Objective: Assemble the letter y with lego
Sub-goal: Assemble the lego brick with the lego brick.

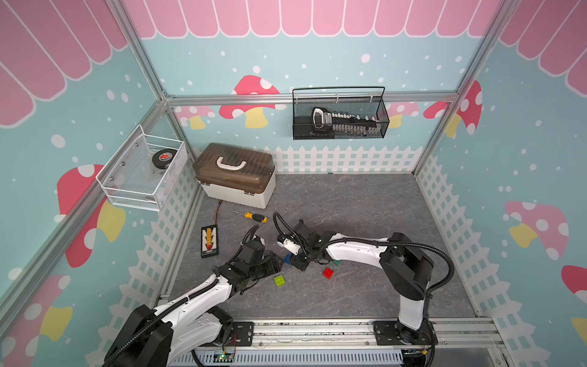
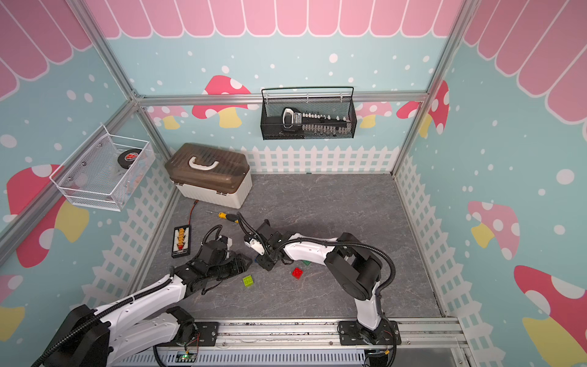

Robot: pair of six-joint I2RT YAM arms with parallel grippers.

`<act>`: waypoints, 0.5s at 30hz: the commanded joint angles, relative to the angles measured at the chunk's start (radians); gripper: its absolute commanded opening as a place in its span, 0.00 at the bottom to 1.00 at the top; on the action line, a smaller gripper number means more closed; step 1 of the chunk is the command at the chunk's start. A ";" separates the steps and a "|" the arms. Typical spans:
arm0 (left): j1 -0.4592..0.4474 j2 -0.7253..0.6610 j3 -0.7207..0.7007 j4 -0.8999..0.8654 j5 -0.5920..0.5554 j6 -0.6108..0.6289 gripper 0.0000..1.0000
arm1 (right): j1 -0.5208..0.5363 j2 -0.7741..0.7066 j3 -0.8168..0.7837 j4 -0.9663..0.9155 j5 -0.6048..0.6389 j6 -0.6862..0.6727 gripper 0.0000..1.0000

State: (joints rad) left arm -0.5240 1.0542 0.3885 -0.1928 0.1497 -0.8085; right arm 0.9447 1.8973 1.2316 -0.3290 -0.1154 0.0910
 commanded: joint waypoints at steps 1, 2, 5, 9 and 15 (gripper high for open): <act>0.005 0.005 -0.013 0.028 0.006 -0.014 0.71 | 0.005 0.009 -0.029 -0.086 0.041 -0.010 0.23; 0.006 0.005 -0.013 0.027 0.008 -0.015 0.71 | 0.004 0.009 -0.029 -0.085 0.043 -0.015 0.23; 0.005 0.005 -0.012 0.028 0.007 -0.014 0.70 | 0.005 -0.037 -0.029 -0.079 0.042 -0.025 0.24; 0.005 0.010 -0.008 0.029 0.007 -0.013 0.70 | 0.005 -0.032 -0.002 -0.102 0.028 -0.038 0.24; 0.006 0.011 -0.008 0.029 0.008 -0.012 0.71 | 0.005 -0.047 -0.013 -0.103 0.030 -0.049 0.24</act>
State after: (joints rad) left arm -0.5240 1.0641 0.3874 -0.1814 0.1539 -0.8082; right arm 0.9443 1.8751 1.2251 -0.3820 -0.0929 0.0715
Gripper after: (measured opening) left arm 0.705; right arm 0.325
